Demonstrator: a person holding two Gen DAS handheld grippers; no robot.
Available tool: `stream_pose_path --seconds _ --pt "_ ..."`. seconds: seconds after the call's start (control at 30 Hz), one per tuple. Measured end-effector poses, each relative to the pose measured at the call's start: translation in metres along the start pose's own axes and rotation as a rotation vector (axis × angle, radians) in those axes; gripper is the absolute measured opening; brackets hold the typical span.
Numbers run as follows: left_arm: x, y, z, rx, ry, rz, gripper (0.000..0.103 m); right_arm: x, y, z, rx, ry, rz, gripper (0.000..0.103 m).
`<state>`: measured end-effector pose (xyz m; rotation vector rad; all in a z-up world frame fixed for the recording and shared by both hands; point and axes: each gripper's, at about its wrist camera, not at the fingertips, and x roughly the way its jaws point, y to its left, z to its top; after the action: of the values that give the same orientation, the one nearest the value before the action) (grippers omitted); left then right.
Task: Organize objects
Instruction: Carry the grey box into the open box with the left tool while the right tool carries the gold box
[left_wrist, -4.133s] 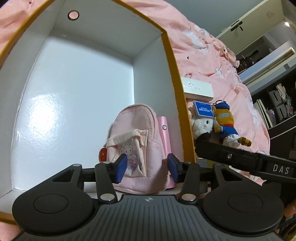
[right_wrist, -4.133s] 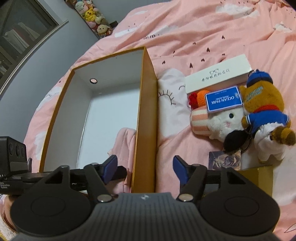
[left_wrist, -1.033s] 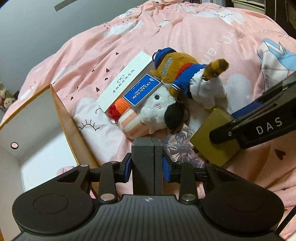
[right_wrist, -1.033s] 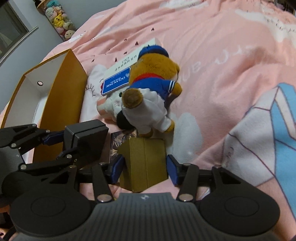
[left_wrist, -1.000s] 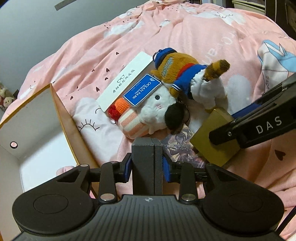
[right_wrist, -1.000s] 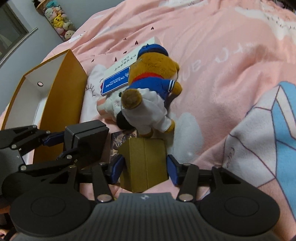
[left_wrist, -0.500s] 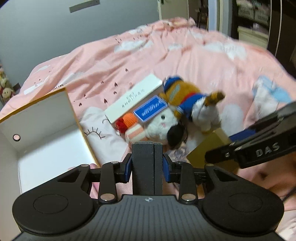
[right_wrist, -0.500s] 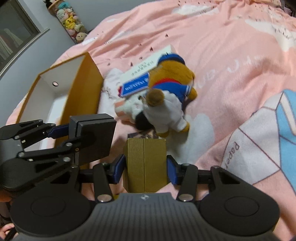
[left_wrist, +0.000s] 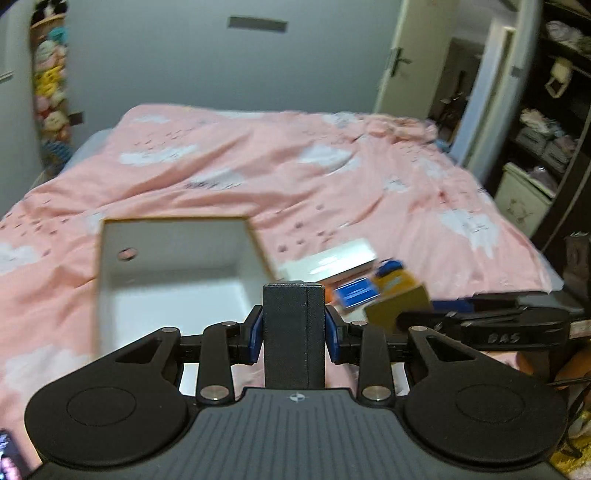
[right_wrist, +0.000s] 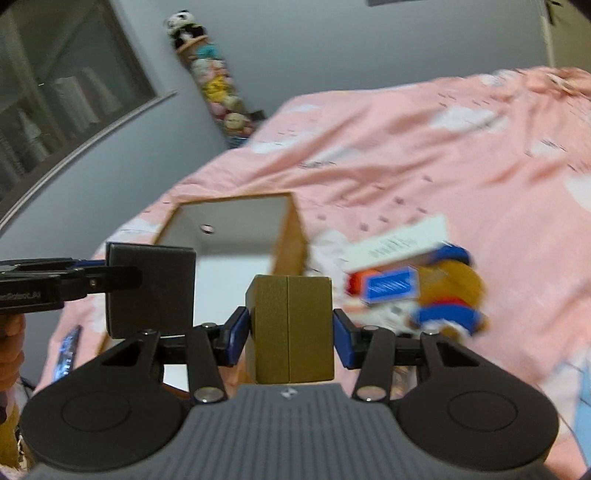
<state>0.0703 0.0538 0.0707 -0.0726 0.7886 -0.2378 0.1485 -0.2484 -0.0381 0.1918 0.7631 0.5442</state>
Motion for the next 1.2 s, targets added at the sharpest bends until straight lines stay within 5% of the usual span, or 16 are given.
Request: stream_pose_path --seconds 0.27,0.43,0.6,0.83,1.1,1.2 --pt "0.059 0.052 -0.022 -0.112 0.267 0.084 0.037 0.042 0.038 0.005 -0.06 0.04 0.04 0.05" --pt "0.093 0.064 -0.027 -0.118 0.386 0.057 0.037 0.057 0.047 0.003 -0.116 0.052 0.005 0.05" --pt "0.122 0.067 -0.03 -0.079 0.487 0.107 0.037 0.067 0.047 0.002 -0.116 0.064 0.001 0.05" --pt "0.141 0.069 -0.03 -0.123 0.54 0.086 0.038 0.074 0.044 0.004 -0.125 0.064 -0.008 0.05" --pt "0.144 0.085 -0.035 -0.333 0.555 0.033 0.041 0.078 0.038 0.003 -0.119 0.061 -0.014 0.05" --pt "0.142 0.092 -0.041 -0.413 0.541 -0.013 0.055 0.079 0.036 0.003 -0.114 0.06 -0.011 0.05"
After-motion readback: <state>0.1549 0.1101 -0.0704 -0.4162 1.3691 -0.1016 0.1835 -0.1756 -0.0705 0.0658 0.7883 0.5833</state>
